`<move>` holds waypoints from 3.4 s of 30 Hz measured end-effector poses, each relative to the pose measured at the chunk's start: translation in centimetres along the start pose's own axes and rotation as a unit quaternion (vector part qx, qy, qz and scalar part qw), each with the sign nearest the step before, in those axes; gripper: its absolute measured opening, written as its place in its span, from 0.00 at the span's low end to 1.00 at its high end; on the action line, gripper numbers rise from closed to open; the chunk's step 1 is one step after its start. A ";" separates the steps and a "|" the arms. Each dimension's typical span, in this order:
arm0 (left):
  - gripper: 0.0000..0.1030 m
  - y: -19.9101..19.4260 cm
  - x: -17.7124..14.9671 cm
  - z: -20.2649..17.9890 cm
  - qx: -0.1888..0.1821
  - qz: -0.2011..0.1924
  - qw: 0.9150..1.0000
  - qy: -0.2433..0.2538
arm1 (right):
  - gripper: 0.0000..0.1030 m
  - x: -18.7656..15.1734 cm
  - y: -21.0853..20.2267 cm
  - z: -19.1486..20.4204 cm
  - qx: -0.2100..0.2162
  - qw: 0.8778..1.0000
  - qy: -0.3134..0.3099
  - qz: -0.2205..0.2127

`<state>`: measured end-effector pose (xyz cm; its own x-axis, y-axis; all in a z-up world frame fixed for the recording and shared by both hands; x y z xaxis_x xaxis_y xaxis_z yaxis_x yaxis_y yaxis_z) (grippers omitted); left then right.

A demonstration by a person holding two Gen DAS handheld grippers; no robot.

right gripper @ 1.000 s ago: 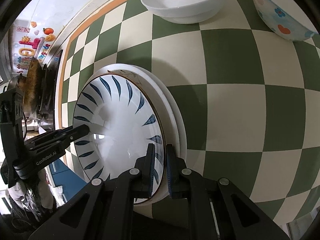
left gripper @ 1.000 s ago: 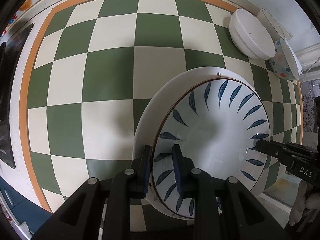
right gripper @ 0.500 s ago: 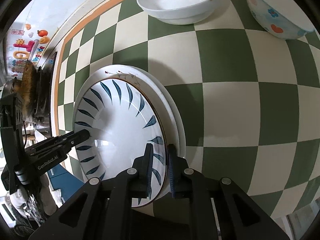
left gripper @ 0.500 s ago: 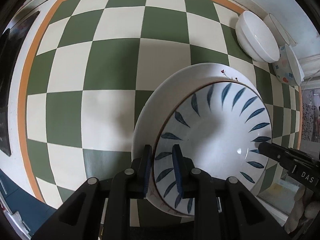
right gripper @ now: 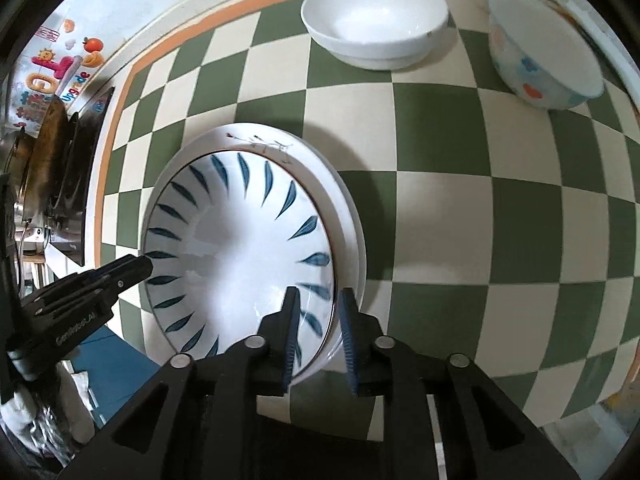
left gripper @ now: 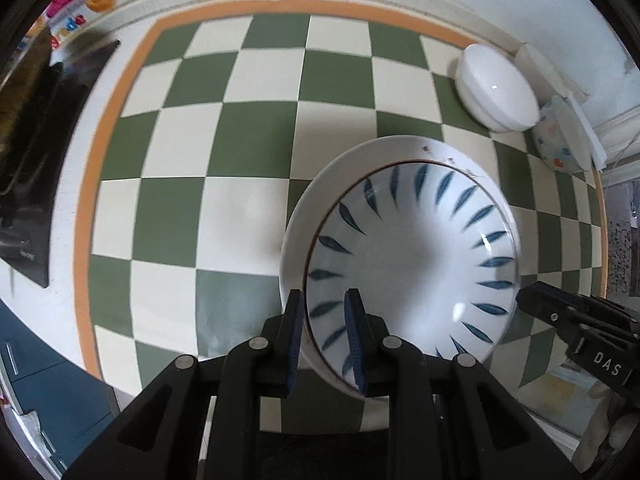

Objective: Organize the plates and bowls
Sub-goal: 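Open both tools and lift them away from the plate stack, then move both tools to the plain white bowl and grip its rim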

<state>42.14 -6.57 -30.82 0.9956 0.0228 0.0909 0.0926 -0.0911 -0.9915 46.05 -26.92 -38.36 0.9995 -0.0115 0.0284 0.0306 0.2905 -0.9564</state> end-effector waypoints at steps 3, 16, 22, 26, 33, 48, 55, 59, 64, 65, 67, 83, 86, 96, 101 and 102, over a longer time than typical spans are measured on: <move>0.19 -2.0 -1.4 -0.5 -0.001 -0.021 1.000 0.008 | 0.32 -1.3 -1.6 0.7 -0.005 1.000 -0.004 -0.016; 0.87 -12.7 -6.9 0.5 0.010 -0.145 0.988 0.042 | 0.87 -10.4 -13.7 5.7 -0.023 0.987 -0.006 -0.157; 0.97 -16.5 -9.8 0.5 0.002 -0.183 0.982 0.049 | 0.92 -14.5 -18.0 7.9 -0.043 0.975 -0.013 -0.216; 0.98 -18.4 -11.6 0.4 -0.007 -0.197 0.979 0.053 | 0.93 -17.1 -20.4 8.7 -0.047 0.968 -0.008 -0.248; 0.98 -20.5 -13.9 0.2 -0.017 -0.215 0.975 0.063 | 0.95 -20.4 -23.4 9.4 -0.056 0.959 -0.005 -0.278; 1.00 -21.8 -15.2 -0.3 -0.024 -0.236 0.968 0.083 | 0.97 -22.8 -24.7 9.6 -0.065 0.955 0.007 -0.290; 1.00 -20.7 -14.1 -0.9 -0.012 -0.224 0.971 0.078 | 0.97 -21.9 -23.8 7.5 -0.036 0.958 0.030 -0.283; 1.00 -19.7 -11.9 -1.4 0.000 -0.227 0.972 0.055 | 0.97 -19.6 -22.7 5.7 0.006 0.961 0.041 -0.273; 1.00 -17.5 -7.5 -2.5 0.001 -0.219 0.975 0.030 | 0.97 -15.1 -20.8 2.6 0.042 0.963 0.053 -0.261; 1.00 -16.6 -6.0 -3.0 0.005 -0.211 0.977 0.026 | 0.97 -14.0 -20.3 1.8 0.050 0.964 0.056 -0.255; 1.00 -15.2 -3.8 -3.7 0.006 -0.198 0.980 0.023 | 0.97 -11.4 -19.3 0.2 0.058 0.965 0.062 -0.246; 0.90 0.0 16.6 -12.0 -0.028 -0.058 0.998 0.019 | 0.91 10.7 -7.6 -10.9 0.094 0.982 0.095 -0.131; 0.79 2.5 18.9 -13.0 -0.026 -0.035 0.999 0.025 | 0.82 13.1 -5.1 -11.4 0.094 0.985 0.098 -0.109; 0.27 9.2 22.4 -14.8 -0.044 0.052 0.996 0.058 | 0.41 17.9 0.0 -11.4 0.075 0.989 0.110 -0.068; 0.27 9.2 22.0 -14.7 -0.051 0.049 0.996 0.062 | 0.18 18.9 0.7 -11.3 0.045 0.990 0.122 -0.061; 0.27 9.1 21.9 -14.7 -0.053 0.050 0.995 0.062 | 0.16 19.0 0.7 -11.4 0.042 0.989 0.124 -0.062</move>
<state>64.98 -21.54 -36.47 0.9933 -0.1149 0.0089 -0.0134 -0.1920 -0.9813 65.02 -37.80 -41.82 0.9570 -0.2836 0.0613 0.1631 0.3511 -0.9220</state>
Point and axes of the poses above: each gripper's, at about its wrist camera, not at the fingertips, and y roughly the way its jaws point, z to its left, x to its top, the point moved 1 cm from there along y, roughly the way its jaws point
